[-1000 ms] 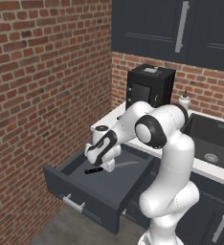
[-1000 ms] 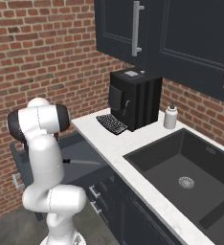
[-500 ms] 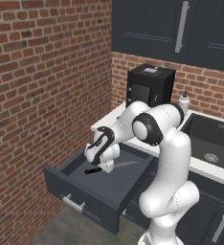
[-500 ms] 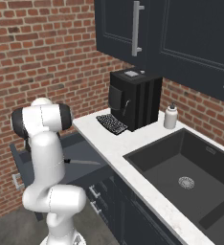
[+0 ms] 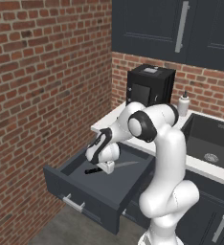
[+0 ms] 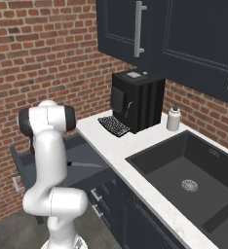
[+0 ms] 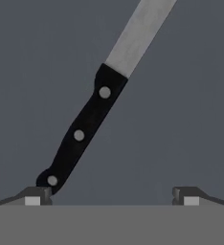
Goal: Pick up the knife from the drawer and place it on the cutting board. Then place the meat from the plate to the cutting board.
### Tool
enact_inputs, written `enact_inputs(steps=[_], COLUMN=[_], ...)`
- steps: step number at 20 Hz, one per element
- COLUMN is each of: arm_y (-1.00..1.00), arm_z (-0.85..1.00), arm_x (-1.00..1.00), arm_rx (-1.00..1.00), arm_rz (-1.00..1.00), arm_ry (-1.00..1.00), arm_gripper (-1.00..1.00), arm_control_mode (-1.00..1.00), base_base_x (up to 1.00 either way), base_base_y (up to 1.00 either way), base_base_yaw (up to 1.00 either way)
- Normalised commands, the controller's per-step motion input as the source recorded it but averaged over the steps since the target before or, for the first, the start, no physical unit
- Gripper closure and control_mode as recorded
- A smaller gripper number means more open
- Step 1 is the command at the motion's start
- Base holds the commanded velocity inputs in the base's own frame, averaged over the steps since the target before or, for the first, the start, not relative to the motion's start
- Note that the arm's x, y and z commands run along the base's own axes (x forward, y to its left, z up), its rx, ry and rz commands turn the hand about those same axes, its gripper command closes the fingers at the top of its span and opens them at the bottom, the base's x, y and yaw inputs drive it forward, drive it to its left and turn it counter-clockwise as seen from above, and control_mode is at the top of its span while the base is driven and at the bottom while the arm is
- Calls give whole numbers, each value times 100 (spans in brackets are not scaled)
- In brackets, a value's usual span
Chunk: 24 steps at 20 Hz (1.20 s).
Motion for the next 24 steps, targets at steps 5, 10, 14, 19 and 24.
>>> enact_inputs(steps=[5,10,14,19,24], arm_y=[0,5,10,13,6], arm_z=[-14,-10,-16,-23,-28], arm_x=[21,23,23,12,1], arm_rx=[-2,-2,-2,-3,0], arm_rz=[0,-1,-1,0,0], arm_ry=[0,0,0,0,0], arm_gripper=[-100,-100,-100,-100,-100], arm_control_mode=[-100,-100,-100,-100,-100], base_base_x=[0,0,0,0,0], base_base_y=[0,0,0,0,0], base_base_yaw=[0,0,0,0,0])
